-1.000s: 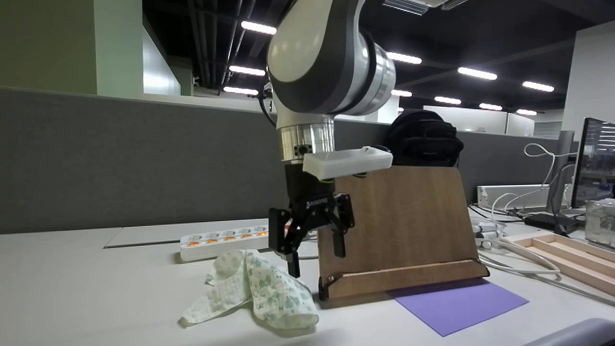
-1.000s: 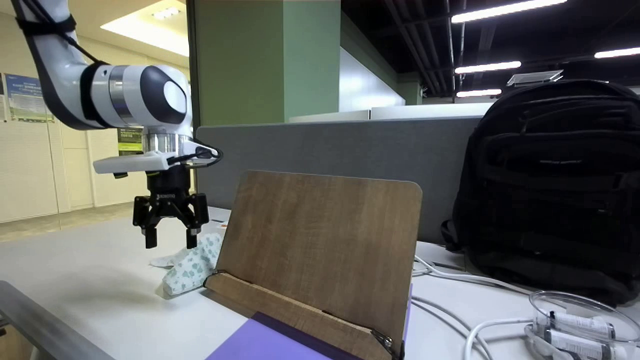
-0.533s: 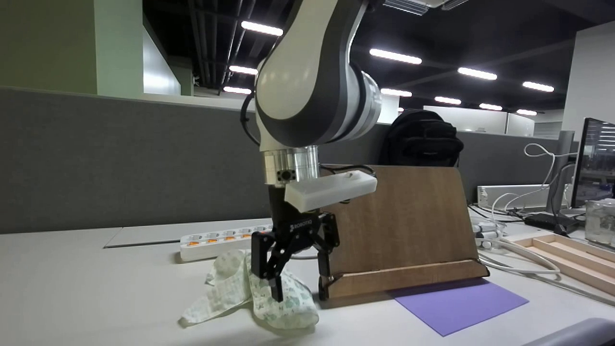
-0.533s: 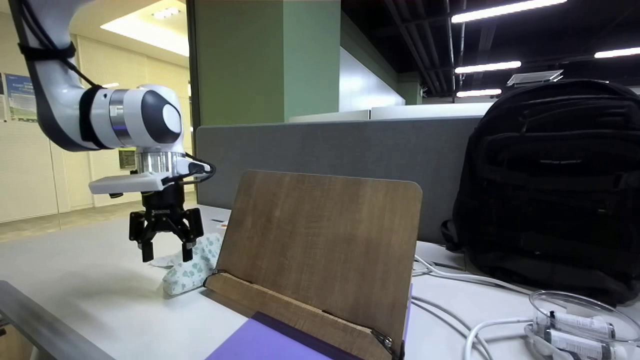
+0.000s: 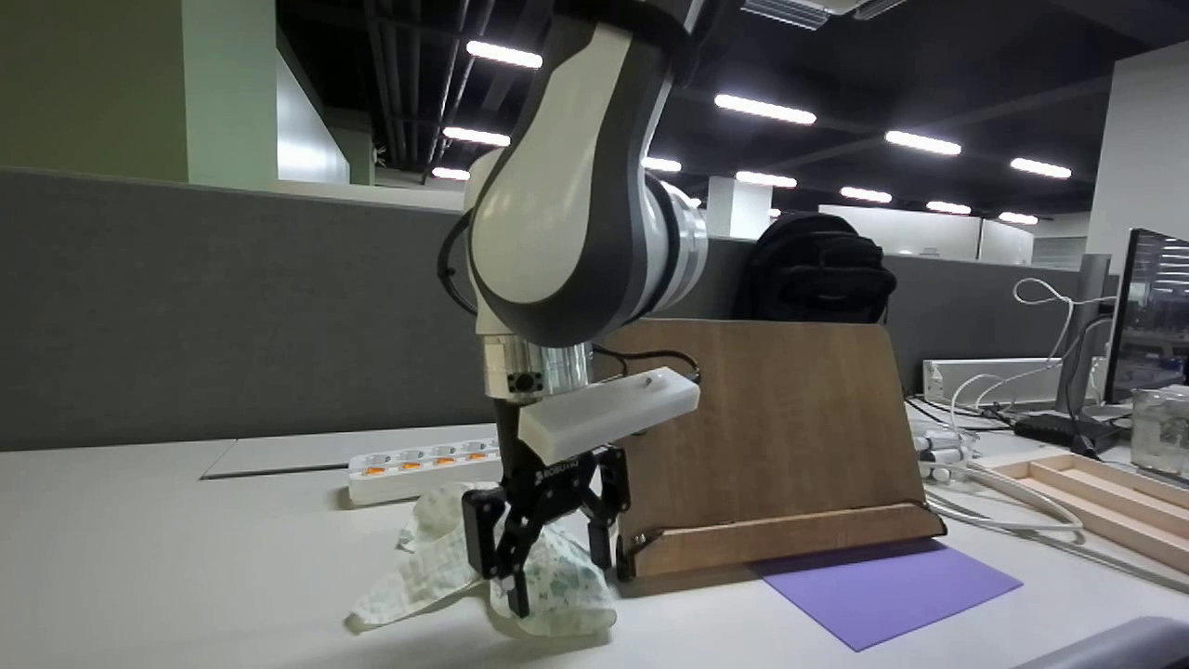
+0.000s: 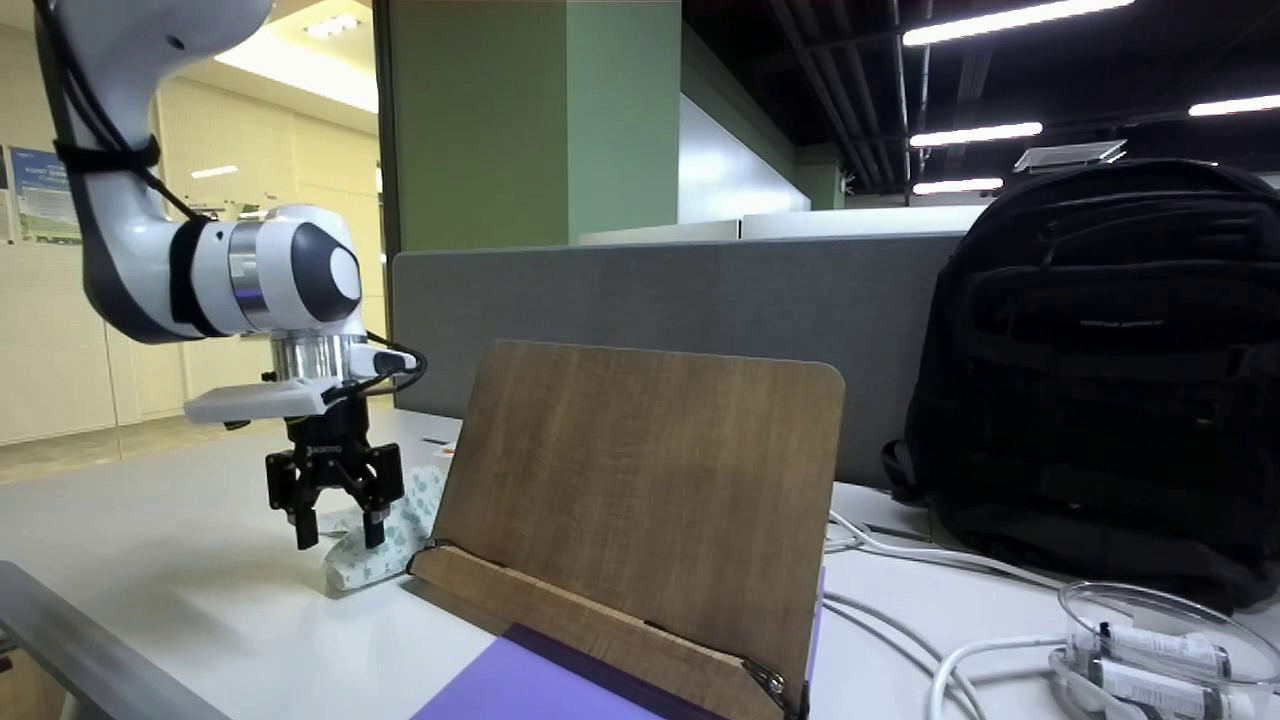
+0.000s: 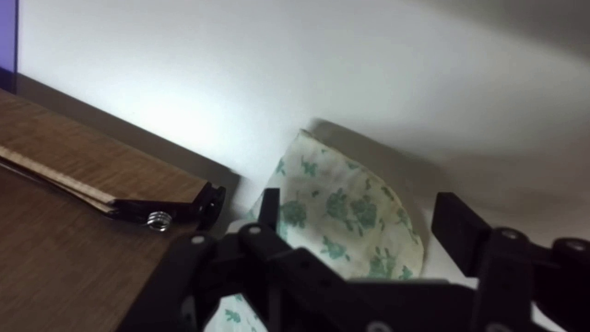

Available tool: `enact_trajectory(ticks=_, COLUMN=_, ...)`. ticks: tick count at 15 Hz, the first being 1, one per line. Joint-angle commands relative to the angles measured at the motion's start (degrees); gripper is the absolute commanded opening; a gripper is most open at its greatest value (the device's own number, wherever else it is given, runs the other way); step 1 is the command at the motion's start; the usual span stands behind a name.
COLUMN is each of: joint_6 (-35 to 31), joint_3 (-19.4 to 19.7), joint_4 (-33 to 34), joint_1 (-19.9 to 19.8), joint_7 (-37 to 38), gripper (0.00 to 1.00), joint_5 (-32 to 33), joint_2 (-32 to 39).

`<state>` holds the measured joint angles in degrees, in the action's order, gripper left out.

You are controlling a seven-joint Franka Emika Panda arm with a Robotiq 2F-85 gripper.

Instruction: Hang the cloth on the brown object

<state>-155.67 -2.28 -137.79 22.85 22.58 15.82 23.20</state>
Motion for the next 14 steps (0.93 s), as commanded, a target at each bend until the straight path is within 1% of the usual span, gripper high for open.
enact_trajectory(ticks=1, joint_6=-0.56, joint_3=2.77, joint_4=1.95, joint_1=2.35, joint_7=3.35, gripper=0.56, joint_5=1.27, joint_2=1.79)
enact_trajectory(ticks=5, joint_6=-0.36, joint_3=3.23, joint_4=2.37, joint_1=2.56, joint_7=2.58, gripper=0.27, joint_5=0.05, joint_2=1.76)
enact_trajectory(ticks=7, joint_6=0.19, joint_3=2.74, joint_4=2.32, joint_1=2.05, joint_7=1.88, gripper=0.15, joint_5=-0.77, joint_2=1.01)
enact_trajectory(ticks=8, joint_6=0.50, joint_3=2.67, joint_4=2.31, joint_1=1.98, joint_7=1.80, gripper=0.07, joint_5=-0.98, joint_2=0.52)
enact_trajectory(ticks=9, joint_6=0.81, joint_3=2.54, joint_4=2.27, joint_1=1.81, joint_7=1.54, gripper=0.02, joint_5=-1.19, joint_2=-0.14)
enact_trajectory(ticks=10, joint_6=1.02, joint_3=2.53, joint_4=2.27, joint_1=1.75, joint_7=1.46, gripper=0.00, joint_5=-1.31, joint_2=-0.69)
enact_trajectory(ticks=14, joint_6=3.87, joint_3=2.03, joint_4=2.72, joint_1=0.62, joint_7=0.95, gripper=0.01, joint_5=-2.41, joint_2=-4.79)
